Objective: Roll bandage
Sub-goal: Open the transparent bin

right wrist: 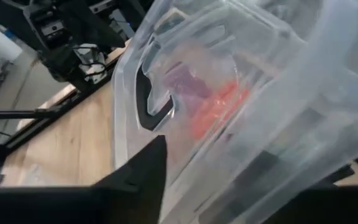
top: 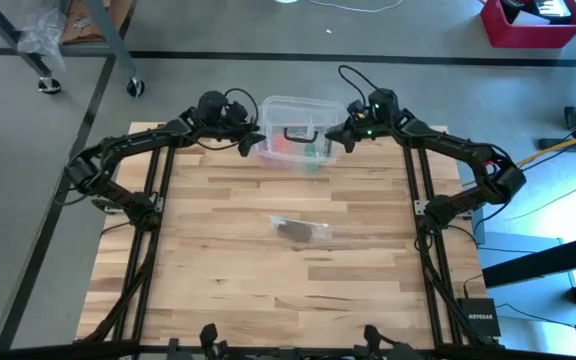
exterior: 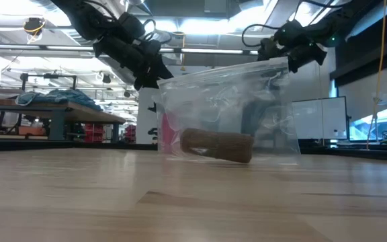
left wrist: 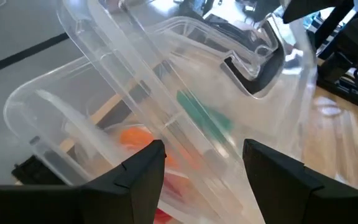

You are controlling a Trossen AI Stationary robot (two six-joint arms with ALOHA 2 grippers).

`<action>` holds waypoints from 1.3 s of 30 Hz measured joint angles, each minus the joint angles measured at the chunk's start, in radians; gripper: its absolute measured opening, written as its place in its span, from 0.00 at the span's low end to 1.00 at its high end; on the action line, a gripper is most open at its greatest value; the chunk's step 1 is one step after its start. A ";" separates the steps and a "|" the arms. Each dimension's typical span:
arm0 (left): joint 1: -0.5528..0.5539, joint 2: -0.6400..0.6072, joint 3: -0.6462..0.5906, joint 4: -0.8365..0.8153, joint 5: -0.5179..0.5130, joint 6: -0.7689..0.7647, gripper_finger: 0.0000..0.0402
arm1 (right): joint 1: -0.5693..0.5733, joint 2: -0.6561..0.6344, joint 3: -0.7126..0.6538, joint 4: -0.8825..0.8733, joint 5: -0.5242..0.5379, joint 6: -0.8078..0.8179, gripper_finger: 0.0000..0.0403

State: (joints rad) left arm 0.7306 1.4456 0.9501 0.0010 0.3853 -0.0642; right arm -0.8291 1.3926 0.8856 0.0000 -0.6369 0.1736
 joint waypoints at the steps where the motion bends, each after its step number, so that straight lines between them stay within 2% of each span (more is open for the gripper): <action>1: -0.003 0.000 0.000 -0.001 -0.002 0.006 0.52 | 0.008 0.000 0.000 0.001 0.018 -0.007 0.36; 4: -0.009 0.000 0.000 0.004 0.004 0.015 0.52 | 0.022 -0.002 0.003 0.019 0.022 -0.020 0.21; 7: -0.012 0.000 0.000 -0.003 0.009 0.016 0.52 | 0.025 -0.003 0.004 0.029 -0.022 -0.026 0.08; 15: -0.023 -0.060 0.001 -0.037 0.007 0.021 0.52 | 0.024 -0.052 -0.001 0.000 -0.033 -0.030 0.11; 22: -0.032 -0.153 0.000 -0.049 -0.004 0.073 0.52 | 0.084 -0.153 -0.001 -0.016 -0.005 -0.116 0.07; 29: -0.033 -0.204 0.000 -0.063 -0.002 0.112 0.52 | 0.190 -0.292 -0.001 -0.152 0.208 -0.302 0.09; 32: -0.033 -0.204 0.000 -0.085 -0.002 0.140 0.52 | 0.254 -0.358 -0.001 -0.263 0.374 -0.364 0.08; 35: -0.033 -0.204 0.000 -0.111 -0.003 0.177 0.52 | 0.330 -0.426 -0.001 -0.386 0.529 -0.388 0.07; 39: -0.033 -0.204 0.000 -0.126 -0.003 0.196 0.52 | 0.442 -0.519 -0.001 -0.474 0.666 -0.367 0.07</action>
State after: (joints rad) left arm 0.6975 1.2415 0.9501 -0.1252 0.3820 0.1319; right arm -0.3871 0.8734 0.8841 -0.4741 0.0291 -0.1932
